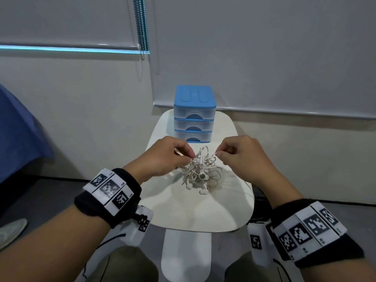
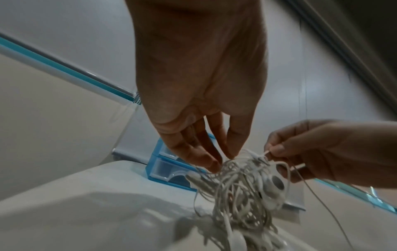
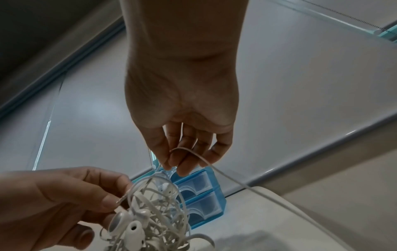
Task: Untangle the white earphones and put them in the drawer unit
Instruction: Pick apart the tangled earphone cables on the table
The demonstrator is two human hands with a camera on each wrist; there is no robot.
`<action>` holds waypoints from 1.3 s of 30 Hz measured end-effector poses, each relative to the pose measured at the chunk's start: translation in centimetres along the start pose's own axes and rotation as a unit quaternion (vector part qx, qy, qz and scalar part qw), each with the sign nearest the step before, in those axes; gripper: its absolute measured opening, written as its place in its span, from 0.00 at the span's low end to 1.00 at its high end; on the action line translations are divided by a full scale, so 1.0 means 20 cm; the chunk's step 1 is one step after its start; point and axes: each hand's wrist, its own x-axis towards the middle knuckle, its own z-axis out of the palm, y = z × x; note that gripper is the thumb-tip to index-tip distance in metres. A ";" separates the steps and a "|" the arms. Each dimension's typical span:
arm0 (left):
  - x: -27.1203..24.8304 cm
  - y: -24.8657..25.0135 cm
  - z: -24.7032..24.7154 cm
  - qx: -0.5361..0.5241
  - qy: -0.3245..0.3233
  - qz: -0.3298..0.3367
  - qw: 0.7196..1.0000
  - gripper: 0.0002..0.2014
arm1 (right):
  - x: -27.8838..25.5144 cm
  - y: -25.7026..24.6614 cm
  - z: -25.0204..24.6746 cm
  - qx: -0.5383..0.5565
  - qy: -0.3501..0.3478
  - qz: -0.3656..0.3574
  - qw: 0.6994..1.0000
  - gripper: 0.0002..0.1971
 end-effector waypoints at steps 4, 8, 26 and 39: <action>0.01 0.02 0.04 0.025 -0.021 0.009 0.999 0.10 | -0.01 0.02 0.02 0.008 0.017 0.022 1.000 0.09; 0.03 0.00 0.08 0.098 -0.016 0.036 0.994 0.17 | -0.02 0.05 0.03 0.014 0.033 0.042 0.998 0.10; 0.04 0.01 0.12 0.118 0.003 0.095 0.989 0.11 | 0.00 0.11 0.06 0.012 -0.038 0.046 0.998 0.17; -0.02 0.05 0.08 0.078 0.034 0.095 0.992 0.08 | -0.03 0.02 0.08 0.119 0.029 -0.045 0.991 0.13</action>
